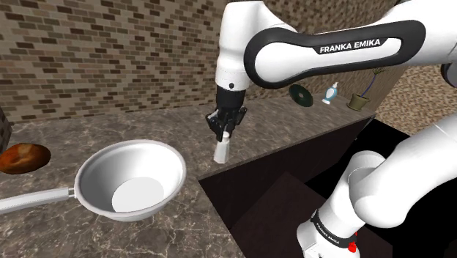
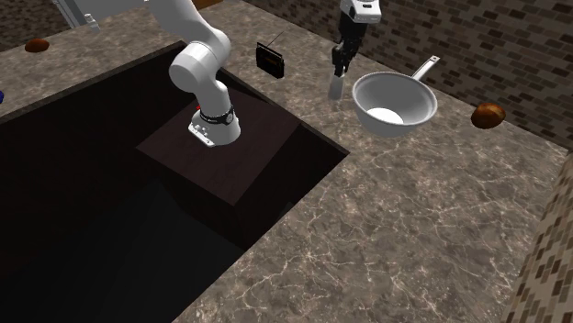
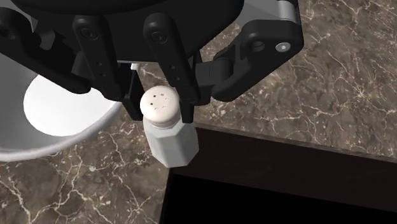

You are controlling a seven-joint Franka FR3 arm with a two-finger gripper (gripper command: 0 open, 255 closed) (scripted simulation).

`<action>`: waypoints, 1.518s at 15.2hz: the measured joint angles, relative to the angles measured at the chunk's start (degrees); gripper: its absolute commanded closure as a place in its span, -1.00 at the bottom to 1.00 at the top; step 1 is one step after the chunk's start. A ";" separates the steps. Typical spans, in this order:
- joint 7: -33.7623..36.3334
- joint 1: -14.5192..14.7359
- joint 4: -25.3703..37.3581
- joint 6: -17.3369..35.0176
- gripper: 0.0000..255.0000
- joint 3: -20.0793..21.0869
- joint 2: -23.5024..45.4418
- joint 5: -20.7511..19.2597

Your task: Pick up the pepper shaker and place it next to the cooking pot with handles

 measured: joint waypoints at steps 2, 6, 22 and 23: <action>2.91 1.18 1.13 -0.56 1.00 2.01 0.64 0.68; 8.70 3.30 3.68 -1.02 1.00 5.93 2.87 1.56; 31.28 10.63 19.53 -1.97 1.00 18.71 19.81 -2.98; 31.41 10.67 18.91 -1.19 1.00 18.74 20.01 -3.09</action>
